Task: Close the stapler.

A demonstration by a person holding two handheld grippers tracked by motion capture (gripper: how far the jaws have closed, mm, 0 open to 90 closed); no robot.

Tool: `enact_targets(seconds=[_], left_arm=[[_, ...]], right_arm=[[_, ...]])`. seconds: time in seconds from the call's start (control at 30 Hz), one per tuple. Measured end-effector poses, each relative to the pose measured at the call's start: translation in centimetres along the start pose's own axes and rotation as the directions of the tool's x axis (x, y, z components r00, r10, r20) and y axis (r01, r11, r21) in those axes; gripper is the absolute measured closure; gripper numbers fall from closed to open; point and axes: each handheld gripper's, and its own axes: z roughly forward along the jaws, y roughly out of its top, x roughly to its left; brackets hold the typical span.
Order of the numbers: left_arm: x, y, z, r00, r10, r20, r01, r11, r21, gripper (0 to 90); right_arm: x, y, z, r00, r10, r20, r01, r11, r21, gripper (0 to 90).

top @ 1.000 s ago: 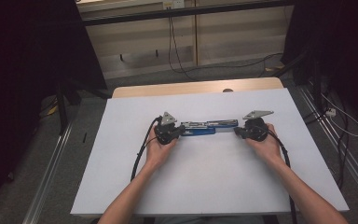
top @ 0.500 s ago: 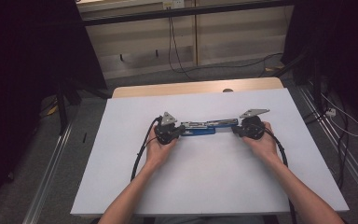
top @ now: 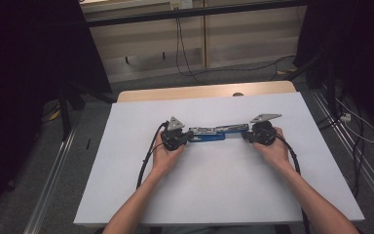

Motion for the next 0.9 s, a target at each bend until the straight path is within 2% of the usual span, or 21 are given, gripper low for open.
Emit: enact_targets(seconds=[0.03, 0.1, 0.13, 0.17, 0.23, 0.4, 0.5, 0.53, 0.77, 0.9], left_arm=[[-0.05, -0.04, 0.06, 0.9999, -0.014, 0.004, 0.014, 0.9999, -0.008, 90.0], [0.07, -0.03, 0.01, 1.0000, -0.004, 0.000, 0.004, 1.0000, -0.005, 90.0], [-0.02, -0.06, 0.04, 0.9999, -0.012, 0.005, 0.012, 0.9999, -0.008, 90.0], [-0.01, -0.04, 0.02, 1.0000, 0.001, -0.002, -0.001, 1.0000, -0.005, 90.0], [-0.13, -0.03, 0.05, 1.0000, -0.007, 0.002, 0.007, 1.0000, -0.003, 90.0], [-0.07, -0.01, 0.02, 1.0000, 0.002, -0.004, -0.002, 1.0000, -0.002, 90.0], [-0.28, -0.03, 0.10, 0.9999, -0.015, -0.004, 0.015, 0.9999, -0.008, 90.0], [-0.25, -0.01, 0.07, 1.0000, -0.006, -0.008, 0.006, 1.0000, -0.007, 90.0], [-0.26, -0.03, 0.09, 0.9999, -0.013, -0.002, 0.013, 0.9999, -0.008, 90.0], [-0.20, -0.02, 0.05, 1.0000, 0.004, -0.007, -0.004, 1.0000, -0.004, 90.0]], right_arm=[[0.00, -0.01, -0.01, 1.0000, 0.001, 0.002, -0.001, 1.000, -0.001, 90.0], [-0.01, -0.01, -0.02, 1.0000, 0.003, 0.004, -0.003, 1.000, -0.002, 90.0], [-0.03, -0.02, -0.03, 1.0000, 0.004, 0.003, -0.004, 1.000, -0.005, 90.0], [-0.02, -0.02, -0.05, 1.0000, 0.006, 0.005, -0.006, 1.000, -0.005, 90.0], [-0.02, -0.02, -0.05, 1.0000, 0.007, 0.005, -0.007, 1.000, -0.006, 90.0], [-0.03, -0.01, -0.09, 0.9999, 0.011, 0.007, -0.011, 1.000, -0.016, 90.0], [-0.03, 0.01, -0.16, 0.9999, 0.012, 0.010, -0.012, 1.000, -0.024, 90.0], [-0.02, 0.01, -0.16, 0.9999, 0.015, 0.008, -0.014, 0.999, -0.028, 90.0], [-0.02, 0.15, -0.35, 0.9998, 0.020, 0.008, -0.019, 0.998, -0.060, 90.0], [0.02, 0.19, -0.44, 0.9997, 0.024, 0.007, -0.024, 0.998, -0.064, 90.0]])
